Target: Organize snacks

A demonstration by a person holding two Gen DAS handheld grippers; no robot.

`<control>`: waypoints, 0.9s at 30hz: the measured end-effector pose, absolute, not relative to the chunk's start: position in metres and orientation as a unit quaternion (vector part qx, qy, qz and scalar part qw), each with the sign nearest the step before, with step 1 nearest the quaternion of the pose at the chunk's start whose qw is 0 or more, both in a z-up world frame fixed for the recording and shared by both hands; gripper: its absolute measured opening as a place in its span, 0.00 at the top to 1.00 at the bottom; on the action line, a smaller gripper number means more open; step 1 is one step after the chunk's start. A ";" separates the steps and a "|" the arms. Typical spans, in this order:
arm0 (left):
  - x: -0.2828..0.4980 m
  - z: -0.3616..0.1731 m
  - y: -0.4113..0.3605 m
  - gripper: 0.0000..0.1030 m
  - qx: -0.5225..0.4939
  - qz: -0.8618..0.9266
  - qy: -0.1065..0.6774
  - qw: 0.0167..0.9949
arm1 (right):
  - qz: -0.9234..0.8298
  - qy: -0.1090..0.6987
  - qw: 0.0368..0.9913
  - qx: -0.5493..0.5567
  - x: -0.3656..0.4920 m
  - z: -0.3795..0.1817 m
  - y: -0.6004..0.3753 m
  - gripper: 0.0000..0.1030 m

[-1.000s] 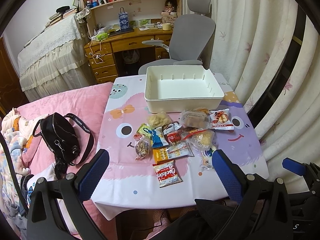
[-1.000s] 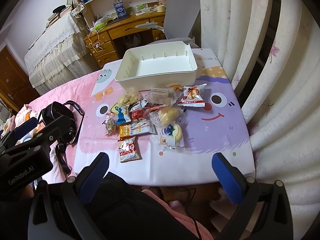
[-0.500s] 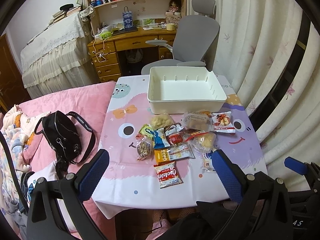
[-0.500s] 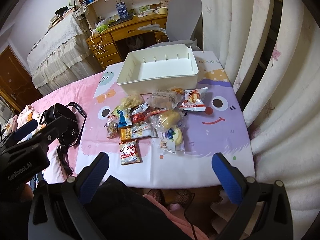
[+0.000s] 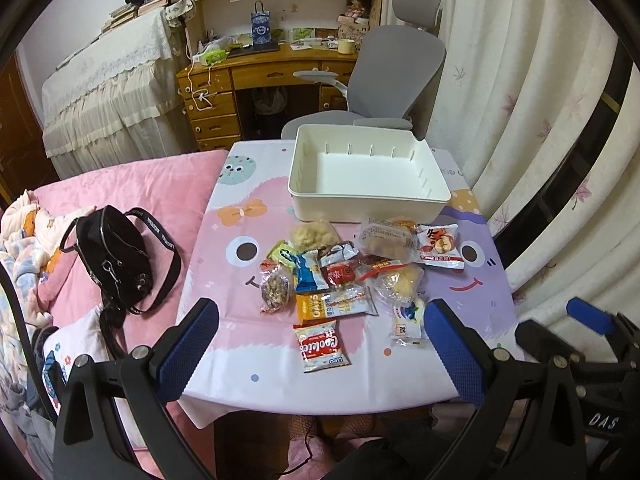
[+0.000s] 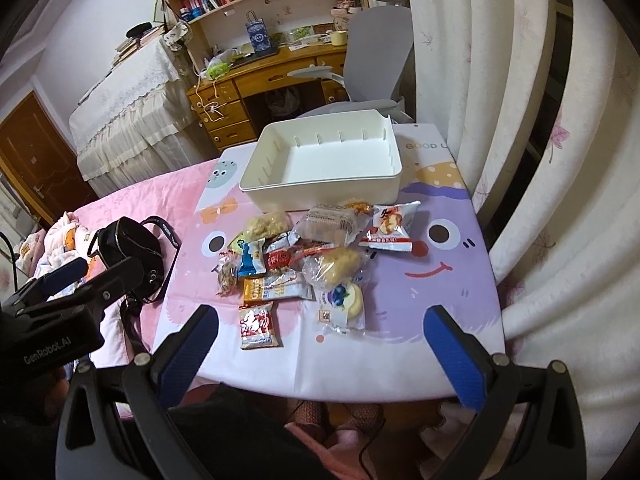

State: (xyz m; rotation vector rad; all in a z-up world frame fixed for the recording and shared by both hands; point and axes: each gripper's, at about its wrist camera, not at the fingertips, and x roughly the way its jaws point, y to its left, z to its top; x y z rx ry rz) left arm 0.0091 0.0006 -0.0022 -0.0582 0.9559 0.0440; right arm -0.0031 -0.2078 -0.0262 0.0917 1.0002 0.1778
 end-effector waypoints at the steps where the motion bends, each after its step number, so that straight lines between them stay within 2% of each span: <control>1: 0.010 -0.005 -0.001 0.01 -0.029 0.022 0.463 0.885 | 0.089 0.473 0.875 0.042 -0.001 -0.027 -0.211 0.00; 13: 0.013 -0.048 -0.014 0.01 -0.037 0.041 0.503 0.862 | 0.120 0.436 0.891 0.030 0.025 -0.058 -0.241 0.00; 21: 0.026 -0.089 0.000 0.01 -0.049 0.053 0.514 0.855 | 0.122 0.398 0.909 0.026 0.023 -0.085 -0.248 0.00; 27: 0.043 -0.126 0.012 0.01 -0.060 0.053 0.534 0.842 | 0.130 0.399 0.908 0.006 0.028 -0.111 -0.244 0.00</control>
